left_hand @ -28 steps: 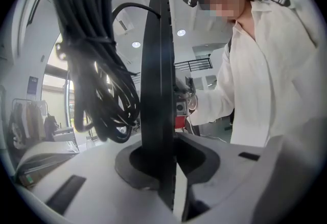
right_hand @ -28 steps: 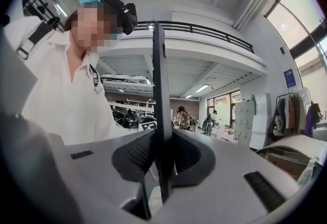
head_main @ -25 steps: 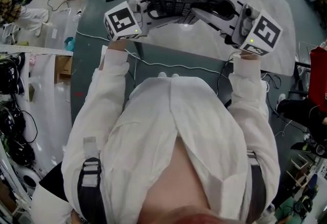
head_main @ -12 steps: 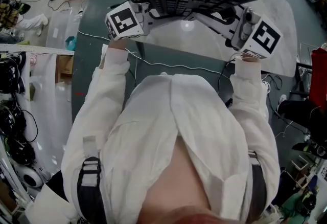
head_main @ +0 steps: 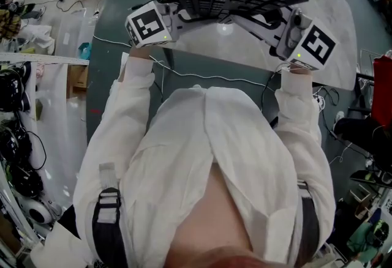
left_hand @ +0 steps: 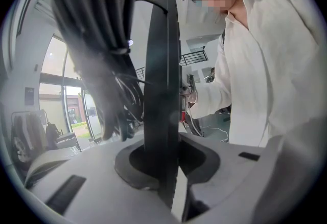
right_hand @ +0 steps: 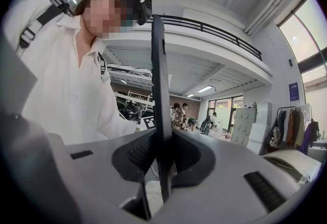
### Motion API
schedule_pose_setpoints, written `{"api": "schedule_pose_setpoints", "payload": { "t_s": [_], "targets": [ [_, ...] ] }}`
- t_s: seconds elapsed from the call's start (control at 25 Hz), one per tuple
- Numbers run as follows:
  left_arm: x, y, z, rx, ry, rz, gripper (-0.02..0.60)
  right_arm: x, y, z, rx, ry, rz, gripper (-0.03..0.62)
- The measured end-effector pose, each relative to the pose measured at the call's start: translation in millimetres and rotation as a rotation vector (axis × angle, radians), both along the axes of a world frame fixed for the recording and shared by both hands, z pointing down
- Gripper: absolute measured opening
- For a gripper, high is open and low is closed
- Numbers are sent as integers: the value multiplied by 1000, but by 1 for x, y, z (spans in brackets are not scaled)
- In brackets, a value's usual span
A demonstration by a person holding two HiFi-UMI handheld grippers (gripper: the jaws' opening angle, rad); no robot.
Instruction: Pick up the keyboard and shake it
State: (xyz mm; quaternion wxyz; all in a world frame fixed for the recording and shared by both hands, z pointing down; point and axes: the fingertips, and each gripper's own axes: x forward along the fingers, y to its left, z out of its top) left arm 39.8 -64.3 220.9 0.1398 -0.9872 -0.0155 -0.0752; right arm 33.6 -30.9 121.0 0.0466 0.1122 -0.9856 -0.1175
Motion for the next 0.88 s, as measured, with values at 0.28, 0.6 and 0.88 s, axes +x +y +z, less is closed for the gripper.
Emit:
{"api": "schedule_pose_setpoints", "payload": {
  "t_s": [0.28,0.6,0.88],
  "targets": [
    [-1,1,1,-10,3,-2,87,-1,0,1,-6,4,3,84],
    [0,8,2,-52,2,0,87,0,-3,2,-41,-15,22,84],
    [1,3,-3,-91,13,-3,86,1,-14,-2,-67,-19,41,86]
  ]
}}
